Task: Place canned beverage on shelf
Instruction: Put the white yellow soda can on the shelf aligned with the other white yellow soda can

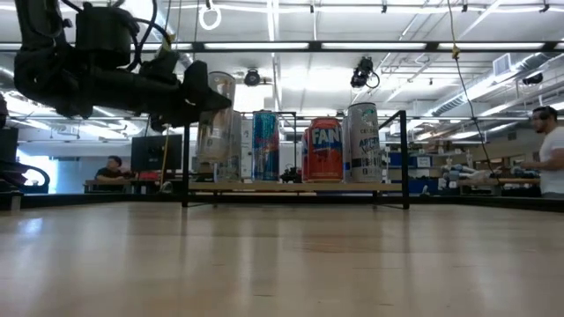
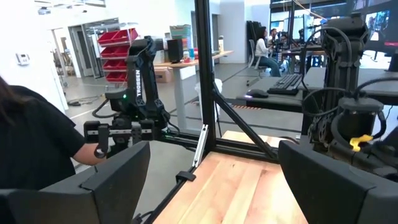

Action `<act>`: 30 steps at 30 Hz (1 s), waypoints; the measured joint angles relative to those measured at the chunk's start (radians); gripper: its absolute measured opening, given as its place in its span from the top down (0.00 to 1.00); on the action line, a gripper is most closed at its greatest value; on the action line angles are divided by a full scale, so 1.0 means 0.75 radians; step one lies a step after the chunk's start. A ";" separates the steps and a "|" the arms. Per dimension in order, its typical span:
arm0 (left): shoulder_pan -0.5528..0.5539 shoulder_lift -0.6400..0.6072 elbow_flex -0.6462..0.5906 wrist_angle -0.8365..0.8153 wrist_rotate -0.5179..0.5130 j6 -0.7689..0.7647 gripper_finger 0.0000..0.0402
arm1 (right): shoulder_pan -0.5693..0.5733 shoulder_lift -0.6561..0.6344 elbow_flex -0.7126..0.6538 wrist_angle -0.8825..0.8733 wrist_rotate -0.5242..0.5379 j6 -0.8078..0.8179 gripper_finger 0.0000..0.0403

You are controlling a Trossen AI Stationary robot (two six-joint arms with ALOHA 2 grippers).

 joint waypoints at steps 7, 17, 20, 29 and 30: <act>0.001 0.229 0.069 0.217 -0.026 0.041 0.38 | 0.000 0.000 0.000 -0.001 0.000 -0.003 0.09; 0.001 0.373 0.190 0.227 -0.200 0.167 0.38 | 0.000 0.000 0.000 -0.001 -0.002 0.002 0.09; 0.002 0.372 0.190 0.231 -0.216 0.165 0.38 | 0.000 0.000 0.000 -0.001 -0.008 0.002 0.09; 0.023 0.396 0.189 0.158 -0.293 0.130 0.38 | 0.002 0.000 0.000 -0.001 -0.010 0.002 0.09; 0.025 0.404 0.189 0.167 -0.300 0.132 0.38 | 0.006 0.000 0.000 0.000 -0.010 0.002 0.09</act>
